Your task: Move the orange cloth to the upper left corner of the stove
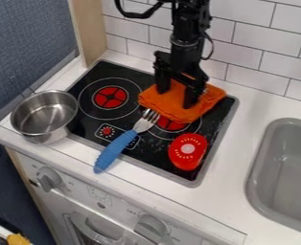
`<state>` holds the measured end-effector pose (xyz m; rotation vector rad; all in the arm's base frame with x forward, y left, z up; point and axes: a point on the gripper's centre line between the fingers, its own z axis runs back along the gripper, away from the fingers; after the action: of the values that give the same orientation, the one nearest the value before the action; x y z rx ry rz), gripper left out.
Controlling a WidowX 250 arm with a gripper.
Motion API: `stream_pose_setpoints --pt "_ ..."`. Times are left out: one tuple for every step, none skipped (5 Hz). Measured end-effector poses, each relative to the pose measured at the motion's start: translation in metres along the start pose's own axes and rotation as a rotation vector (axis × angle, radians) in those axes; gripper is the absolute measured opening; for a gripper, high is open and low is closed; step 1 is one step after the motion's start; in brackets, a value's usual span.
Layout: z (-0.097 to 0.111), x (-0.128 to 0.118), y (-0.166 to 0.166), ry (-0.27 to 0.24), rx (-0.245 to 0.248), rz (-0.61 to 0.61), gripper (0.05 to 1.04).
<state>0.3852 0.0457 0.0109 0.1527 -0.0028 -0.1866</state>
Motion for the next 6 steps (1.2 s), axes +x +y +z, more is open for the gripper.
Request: stream_pose_setpoints --pt "-0.004 -0.017 0.049 0.019 0.031 0.093 1.001" --pt "-0.008 -0.034 0.088 0.036 0.029 0.147 1.001" --pt "-0.013 -0.044 0.115 0.039 0.011 0.168 1.001" --pt "-0.017 -0.05 0.13 0.025 -0.024 0.183 1.001" --pt "-0.018 -0.05 0.127 0.009 -0.06 0.141 1.001" --pt "-0.01 -0.053 0.12 -0.011 -0.053 0.102 0.999"
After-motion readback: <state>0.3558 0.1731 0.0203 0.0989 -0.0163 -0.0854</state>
